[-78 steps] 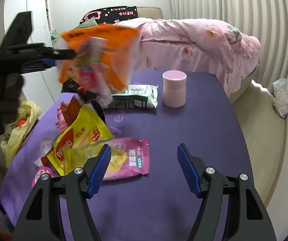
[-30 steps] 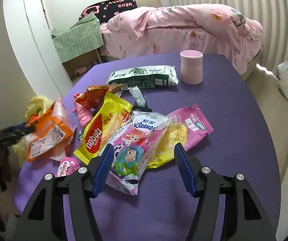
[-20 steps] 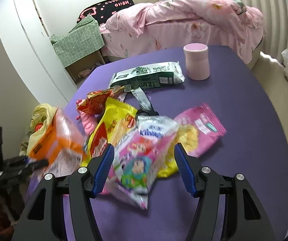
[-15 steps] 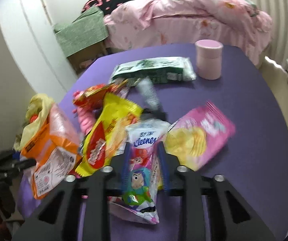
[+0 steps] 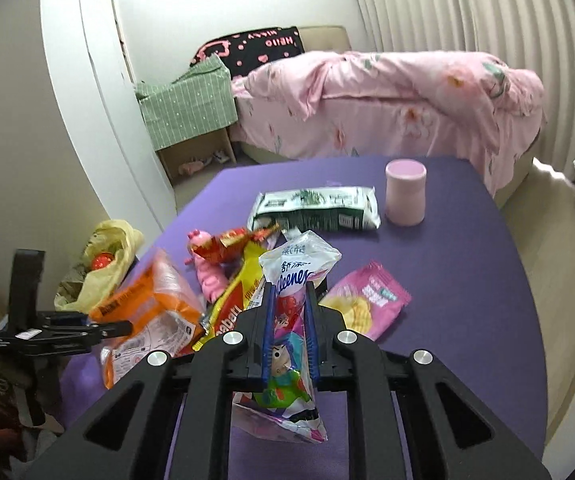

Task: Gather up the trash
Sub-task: 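Carry the orange bag and Kleenex pack into the yellow bag and release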

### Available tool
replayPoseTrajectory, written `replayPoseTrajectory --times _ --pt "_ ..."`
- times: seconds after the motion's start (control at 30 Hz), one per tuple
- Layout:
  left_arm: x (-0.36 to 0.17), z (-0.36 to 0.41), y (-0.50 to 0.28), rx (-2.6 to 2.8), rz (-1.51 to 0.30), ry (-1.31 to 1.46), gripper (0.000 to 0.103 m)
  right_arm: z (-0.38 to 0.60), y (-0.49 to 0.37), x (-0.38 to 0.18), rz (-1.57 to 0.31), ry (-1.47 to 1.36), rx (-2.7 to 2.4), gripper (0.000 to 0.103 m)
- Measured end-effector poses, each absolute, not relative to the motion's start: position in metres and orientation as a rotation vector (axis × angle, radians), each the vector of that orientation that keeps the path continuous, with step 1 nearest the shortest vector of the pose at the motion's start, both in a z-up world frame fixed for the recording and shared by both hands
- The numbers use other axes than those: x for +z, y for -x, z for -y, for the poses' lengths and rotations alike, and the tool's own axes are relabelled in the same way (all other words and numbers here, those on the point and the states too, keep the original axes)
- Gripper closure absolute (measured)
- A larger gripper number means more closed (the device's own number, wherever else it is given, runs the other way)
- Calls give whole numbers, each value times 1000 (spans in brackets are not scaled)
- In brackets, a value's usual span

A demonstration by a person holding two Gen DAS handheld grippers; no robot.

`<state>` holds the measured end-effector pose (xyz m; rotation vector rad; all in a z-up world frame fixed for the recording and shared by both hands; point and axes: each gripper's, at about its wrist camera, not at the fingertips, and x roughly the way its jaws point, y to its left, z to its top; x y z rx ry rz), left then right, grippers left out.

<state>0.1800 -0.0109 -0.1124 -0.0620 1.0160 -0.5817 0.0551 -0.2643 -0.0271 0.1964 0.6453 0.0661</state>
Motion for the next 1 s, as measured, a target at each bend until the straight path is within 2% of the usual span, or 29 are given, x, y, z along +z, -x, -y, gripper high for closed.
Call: replayPoseTrajectory --times 0.03,0.17,0.57,1.0 --pt "-109 11 -179 -587 -1001 63 83 264 -54 -26 -639 -190 66 89" --pt "-82 -2 -173 -582 -905 74 87 258 -50 -17 -615 -162 83 89" --pt "-11 -70 -166 -458 -684 176 87 233 -58 7 -562 -111 146 89" --pt "0 -157 -165 -342 -640 326 87 191 -68 33 -513 -47 229 89"
